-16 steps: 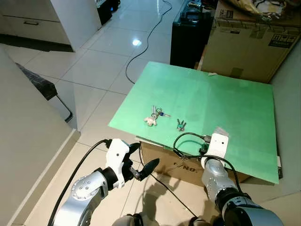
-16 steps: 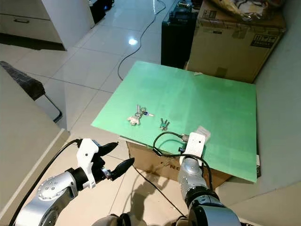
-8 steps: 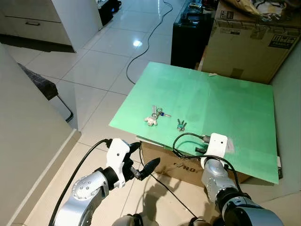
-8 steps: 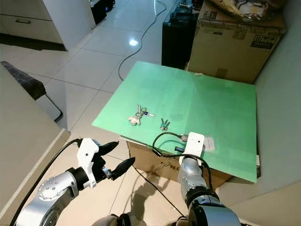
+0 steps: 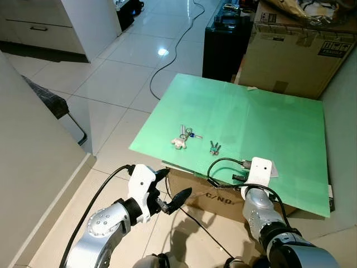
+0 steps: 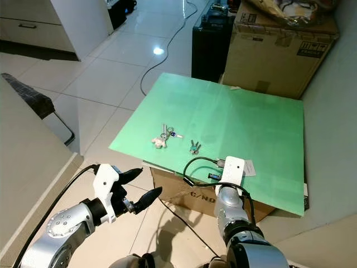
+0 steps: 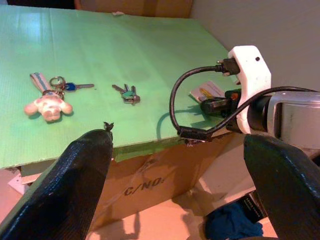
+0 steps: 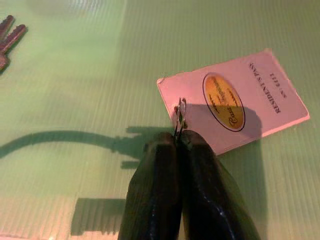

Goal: Hang keys on a hook

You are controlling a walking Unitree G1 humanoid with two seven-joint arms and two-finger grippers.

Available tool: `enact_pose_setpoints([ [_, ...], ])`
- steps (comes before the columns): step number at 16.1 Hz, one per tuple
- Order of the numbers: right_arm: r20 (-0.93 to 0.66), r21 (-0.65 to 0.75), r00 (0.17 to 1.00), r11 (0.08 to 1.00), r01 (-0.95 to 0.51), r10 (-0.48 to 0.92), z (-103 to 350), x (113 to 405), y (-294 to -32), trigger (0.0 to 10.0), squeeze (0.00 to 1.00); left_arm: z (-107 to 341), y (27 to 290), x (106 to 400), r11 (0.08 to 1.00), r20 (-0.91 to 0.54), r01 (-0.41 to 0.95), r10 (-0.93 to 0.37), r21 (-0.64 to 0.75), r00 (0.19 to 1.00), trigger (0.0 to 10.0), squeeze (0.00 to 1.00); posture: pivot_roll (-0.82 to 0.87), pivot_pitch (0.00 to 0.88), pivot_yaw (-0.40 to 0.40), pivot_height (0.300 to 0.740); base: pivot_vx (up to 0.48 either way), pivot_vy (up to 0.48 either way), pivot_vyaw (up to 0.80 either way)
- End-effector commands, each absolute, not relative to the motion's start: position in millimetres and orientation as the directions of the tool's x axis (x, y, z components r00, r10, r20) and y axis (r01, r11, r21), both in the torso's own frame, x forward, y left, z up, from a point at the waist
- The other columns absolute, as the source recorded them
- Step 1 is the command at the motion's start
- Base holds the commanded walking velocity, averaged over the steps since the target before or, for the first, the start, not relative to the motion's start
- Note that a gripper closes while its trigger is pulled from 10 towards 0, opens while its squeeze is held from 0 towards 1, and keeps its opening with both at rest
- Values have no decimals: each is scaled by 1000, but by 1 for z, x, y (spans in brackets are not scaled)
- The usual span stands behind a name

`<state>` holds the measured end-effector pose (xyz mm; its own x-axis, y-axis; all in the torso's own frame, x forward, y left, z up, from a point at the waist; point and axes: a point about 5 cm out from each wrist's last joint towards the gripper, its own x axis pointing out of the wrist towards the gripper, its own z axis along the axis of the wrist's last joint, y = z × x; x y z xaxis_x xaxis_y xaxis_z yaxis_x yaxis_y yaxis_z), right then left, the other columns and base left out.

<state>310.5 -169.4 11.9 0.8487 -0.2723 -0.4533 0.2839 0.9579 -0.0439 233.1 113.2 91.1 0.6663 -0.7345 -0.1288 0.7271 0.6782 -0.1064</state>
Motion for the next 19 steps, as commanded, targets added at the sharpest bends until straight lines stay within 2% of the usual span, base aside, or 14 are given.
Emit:
enact_pose_setpoints([
  [1, -429, -71, 869, 968, 240, -247, 14, 312, -165, 0, 0, 88, 112, 233, 671, -139, 733, -740, -111, 658, 10000, 0, 50, 172, 97, 740, 0, 0, 0],
  [6, -308, -124, 932, 979, 162, -193, 27, 319, -151, 0, 0, 88, 109, 236, 665, -132, 738, -747, -114, 652, 10000, 0, 33, 166, 102, 740, 0, 0, 0],
  [16, -300, -141, 935, 978, 153, -189, 25, 316, -154, 0, 0, 87, 107, 238, 658, -134, 746, -753, -107, 645, 10000, 0, 24, 162, 107, 740, 0, 0, 0],
  [18, -350, -150, 918, 978, 143, -188, 19, 313, -154, 0, 0, 86, 106, 238, 659, -135, 745, -752, -105, 646, 10000, 0, 24, 163, 108, 740, 0, 0, 0],
  [19, -379, -143, 907, 980, 141, -186, 15, 310, -155, 10000, 0, 86, 106, 237, 658, -135, 746, -752, -104, 645, 10000, 0, 26, 166, 109, 740, 0, 0, 0],
])
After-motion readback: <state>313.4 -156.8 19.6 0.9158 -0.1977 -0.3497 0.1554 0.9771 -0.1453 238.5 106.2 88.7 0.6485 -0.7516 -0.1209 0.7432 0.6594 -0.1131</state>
